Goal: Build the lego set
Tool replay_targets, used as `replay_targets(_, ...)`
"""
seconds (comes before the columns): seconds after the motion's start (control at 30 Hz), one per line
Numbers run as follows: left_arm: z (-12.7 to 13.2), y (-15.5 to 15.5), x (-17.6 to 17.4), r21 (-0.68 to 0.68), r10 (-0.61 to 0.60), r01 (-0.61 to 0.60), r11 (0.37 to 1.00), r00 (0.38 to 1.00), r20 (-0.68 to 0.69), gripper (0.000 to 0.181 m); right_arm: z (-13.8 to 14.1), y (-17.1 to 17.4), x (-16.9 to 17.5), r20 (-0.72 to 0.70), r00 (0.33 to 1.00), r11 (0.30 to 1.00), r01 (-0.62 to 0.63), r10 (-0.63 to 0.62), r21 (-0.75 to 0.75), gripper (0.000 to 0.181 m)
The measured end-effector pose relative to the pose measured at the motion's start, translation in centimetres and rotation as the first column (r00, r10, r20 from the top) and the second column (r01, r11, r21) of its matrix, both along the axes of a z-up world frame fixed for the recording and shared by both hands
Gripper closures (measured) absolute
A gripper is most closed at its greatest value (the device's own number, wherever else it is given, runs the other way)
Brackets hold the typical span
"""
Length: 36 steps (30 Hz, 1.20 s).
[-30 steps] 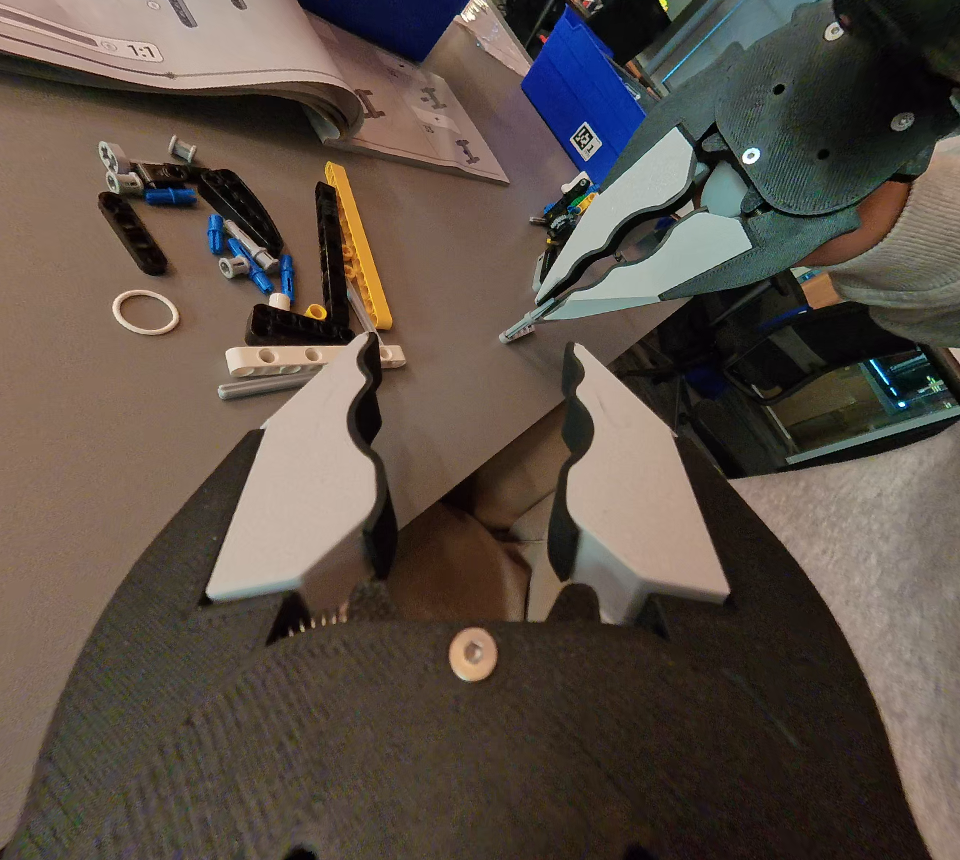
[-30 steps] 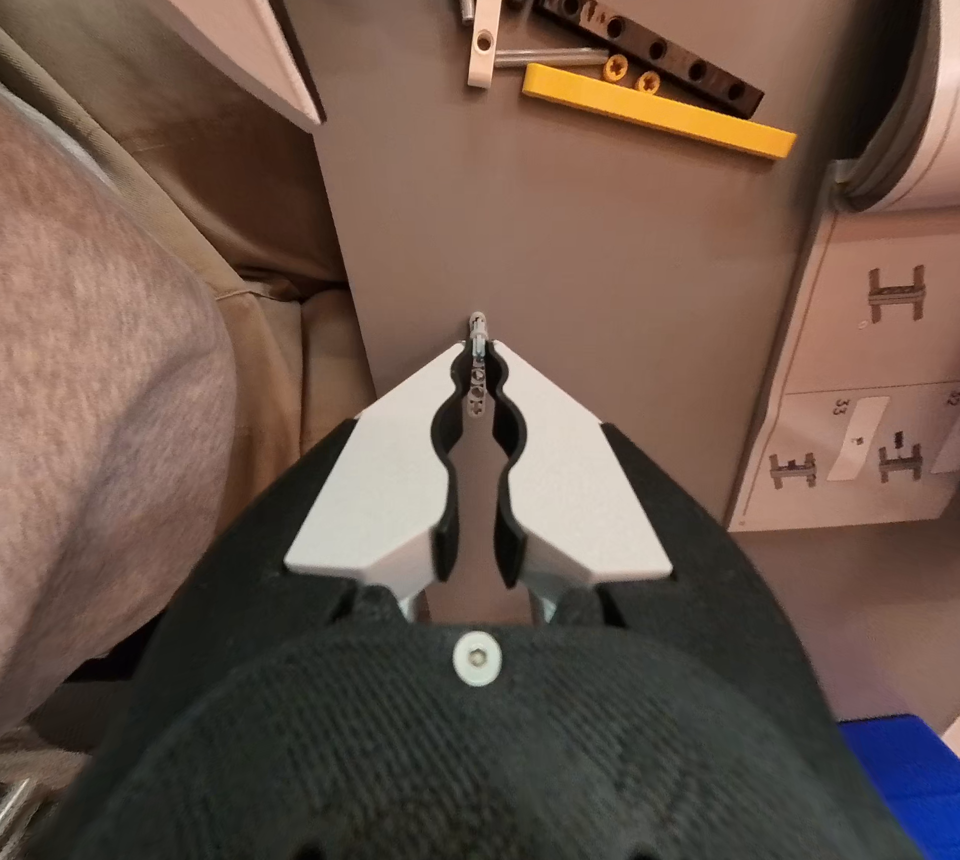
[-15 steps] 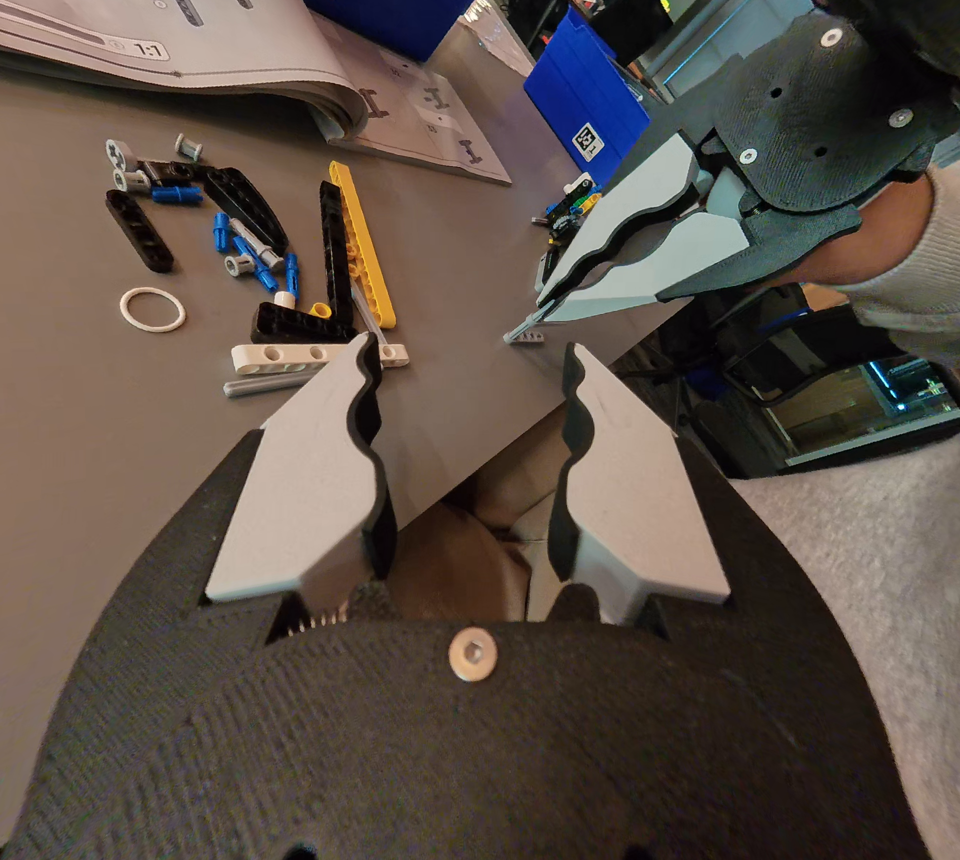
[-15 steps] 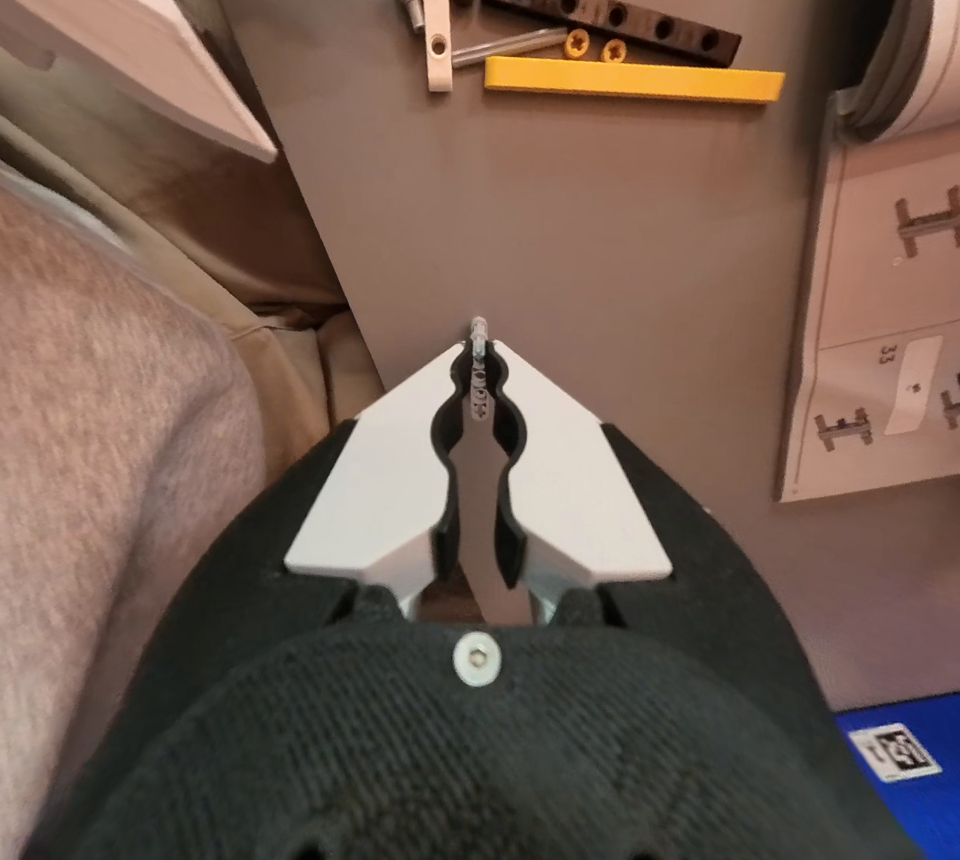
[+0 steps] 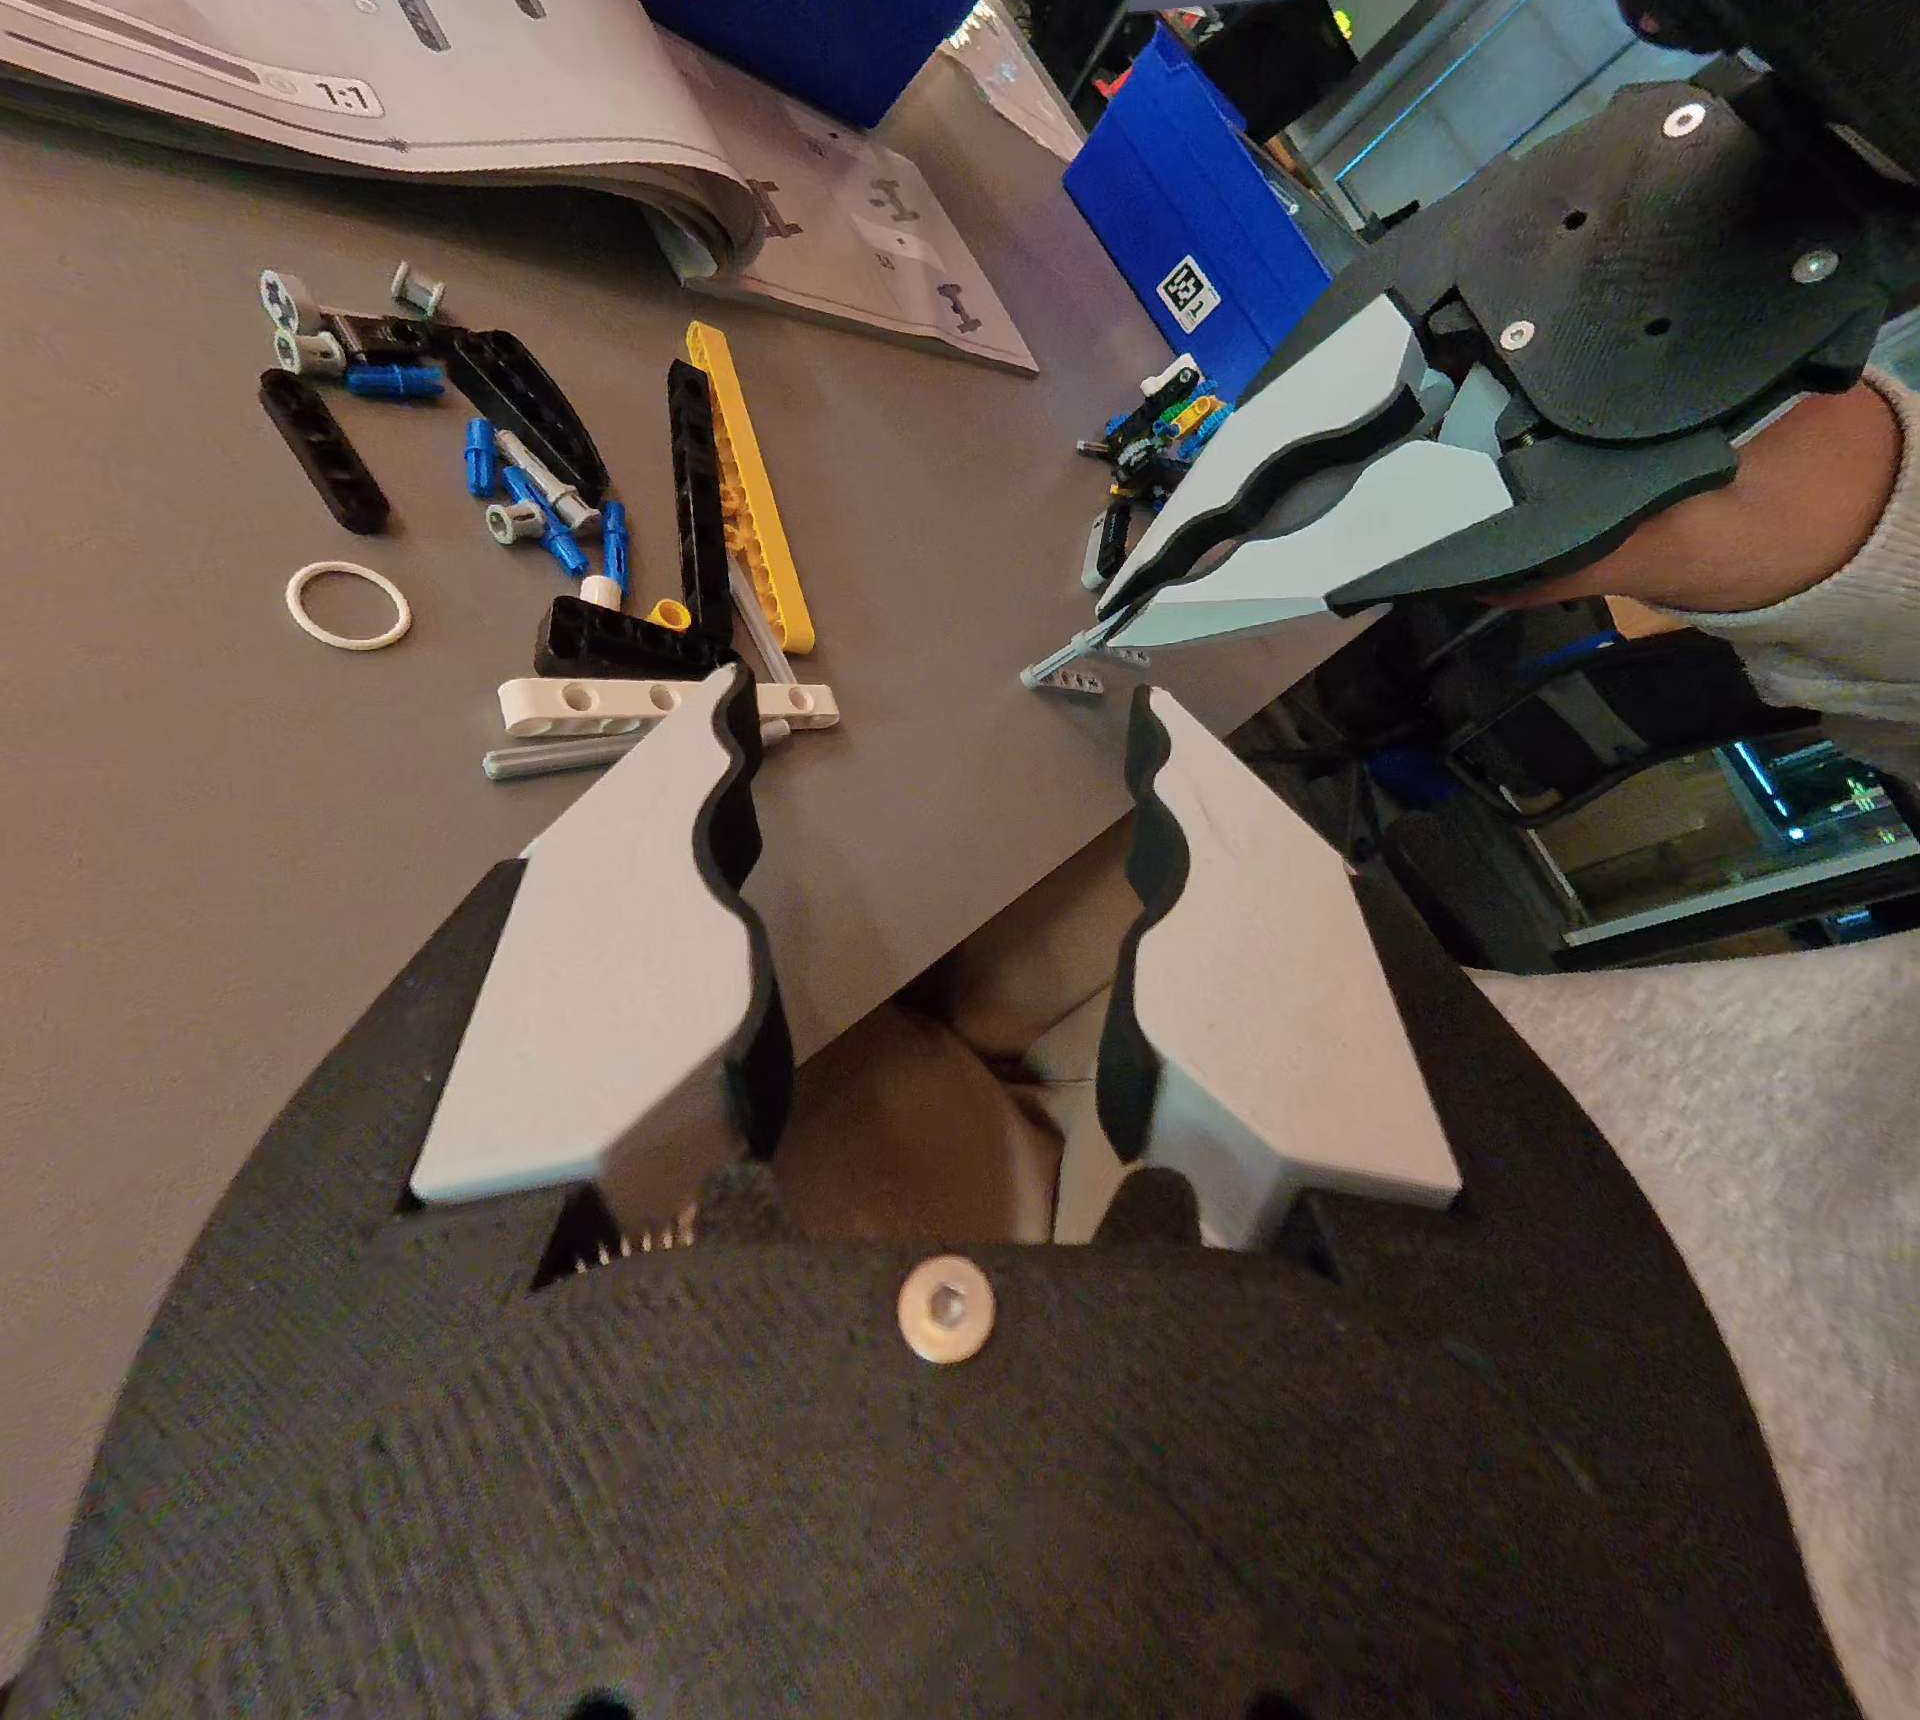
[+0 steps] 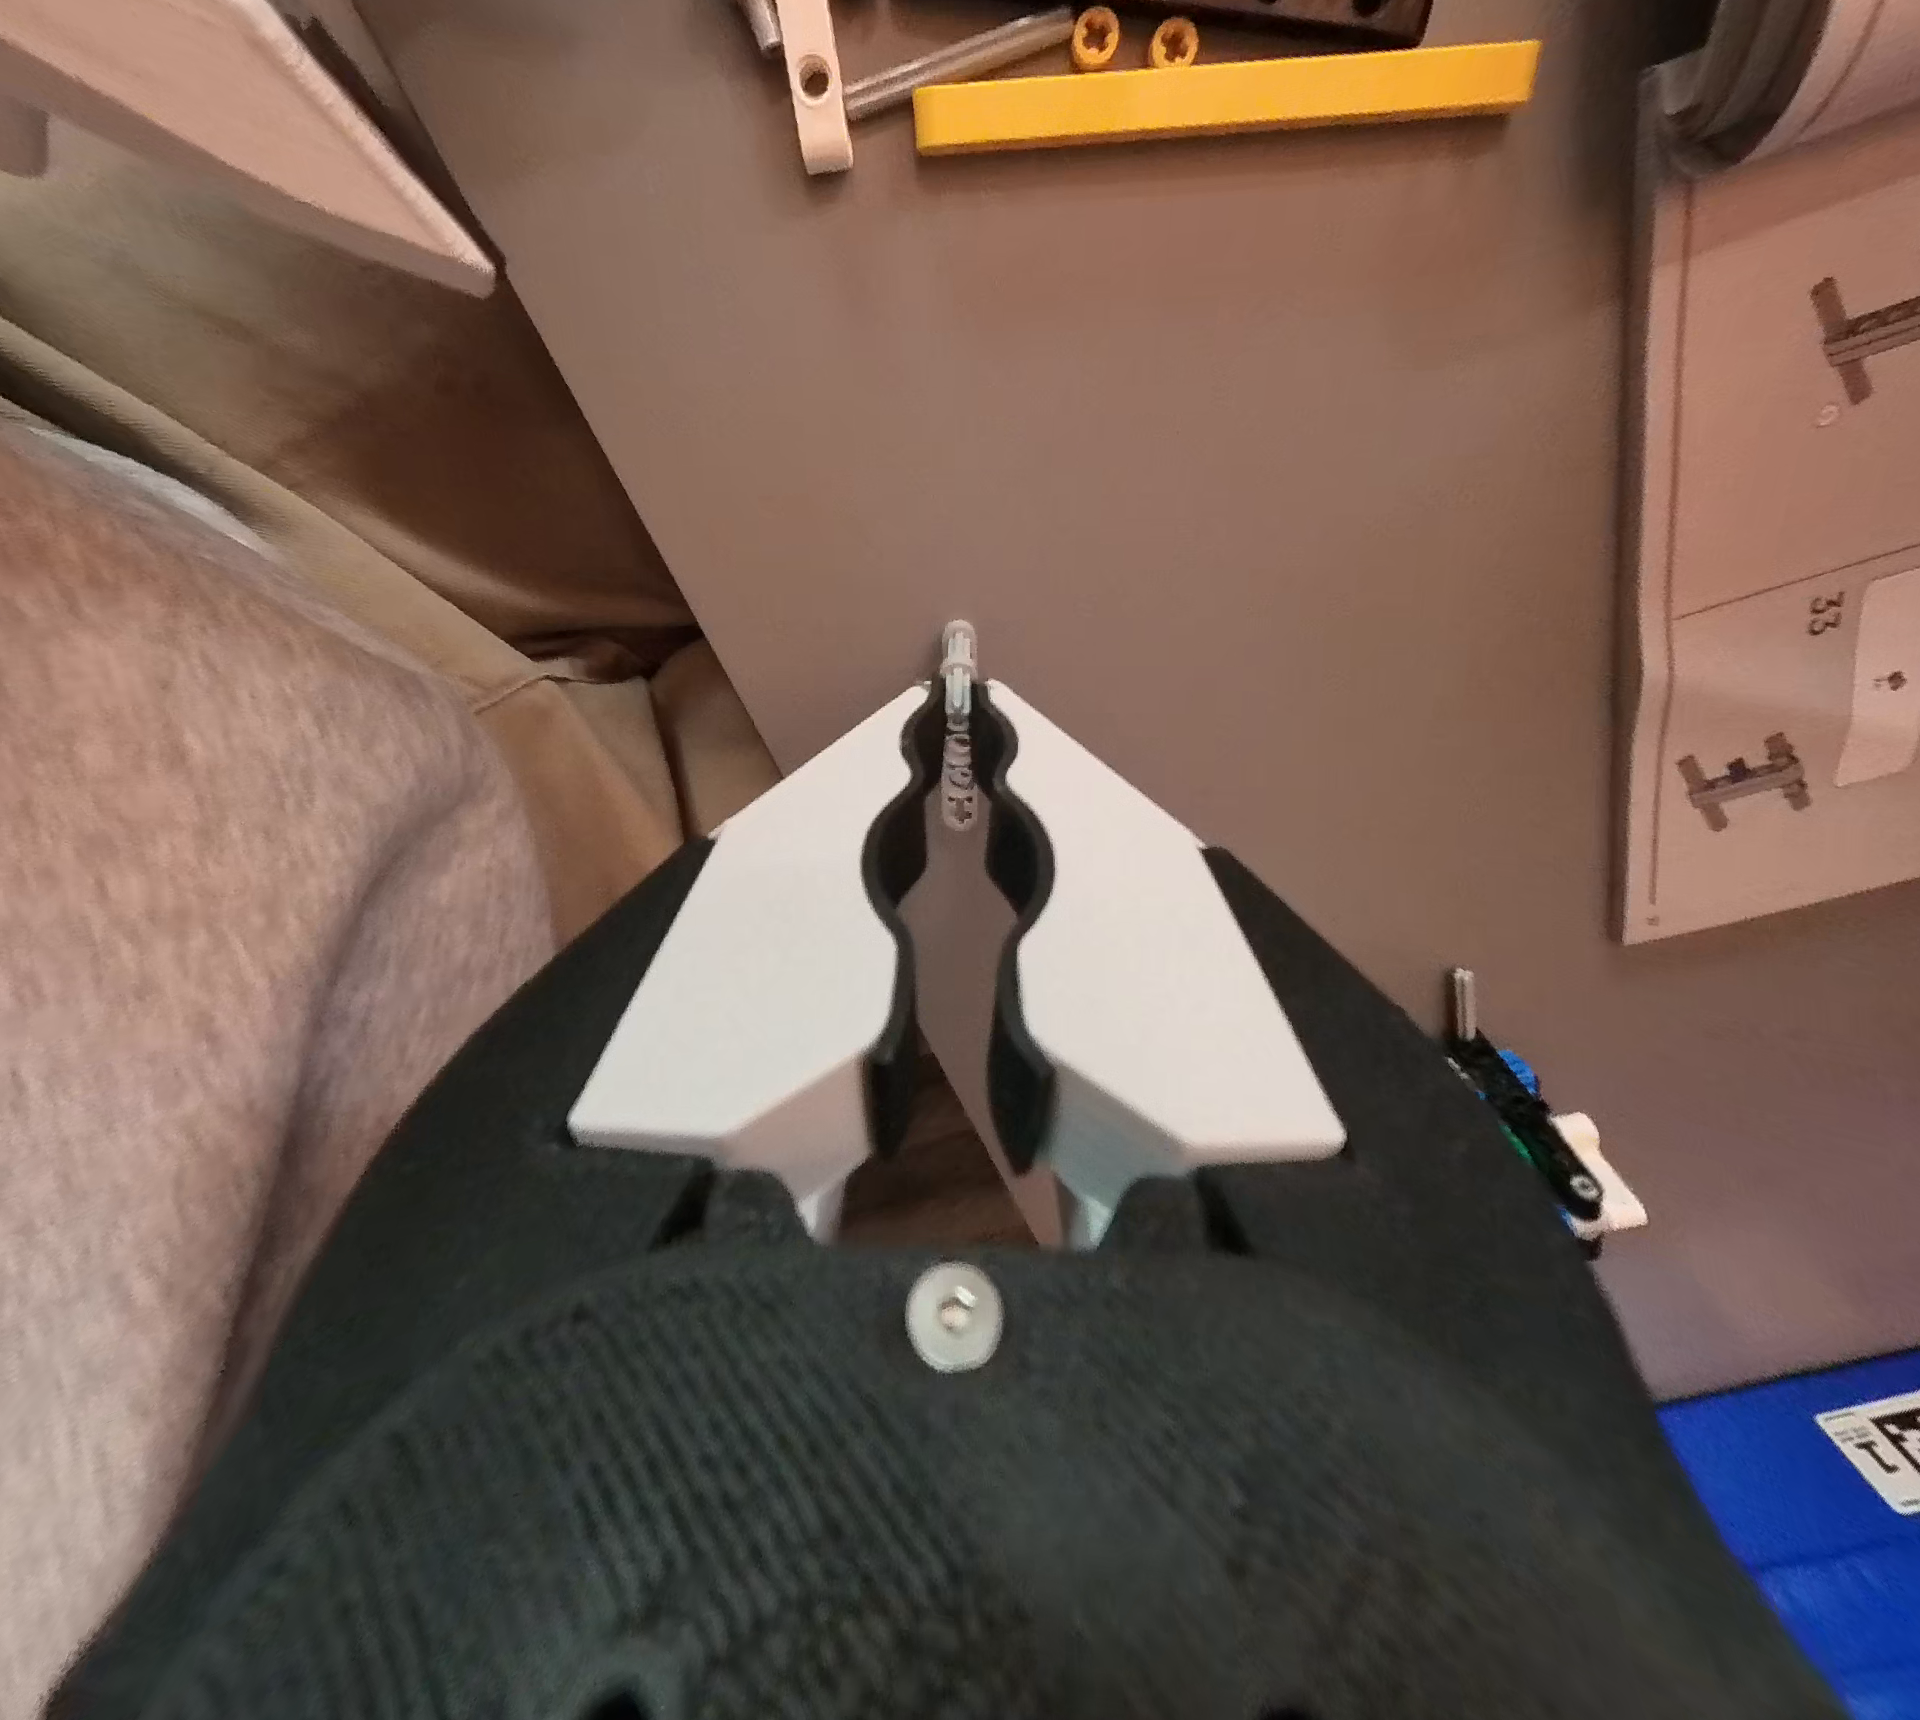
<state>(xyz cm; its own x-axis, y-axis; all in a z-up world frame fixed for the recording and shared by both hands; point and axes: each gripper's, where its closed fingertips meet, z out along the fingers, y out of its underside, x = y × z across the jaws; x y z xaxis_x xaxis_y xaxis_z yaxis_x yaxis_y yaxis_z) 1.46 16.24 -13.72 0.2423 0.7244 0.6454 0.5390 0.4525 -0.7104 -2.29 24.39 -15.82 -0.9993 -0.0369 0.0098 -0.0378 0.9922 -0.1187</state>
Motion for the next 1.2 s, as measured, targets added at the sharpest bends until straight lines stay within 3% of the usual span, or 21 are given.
replay_targets(1.2,-0.33,-0.42,0.05,0.013,0.009,-0.009,1.000,1.000,0.022,0.110,-0.17,0.11,-0.04,0.037,0.999,0.993,-0.038,0.034,0.108,0.177)
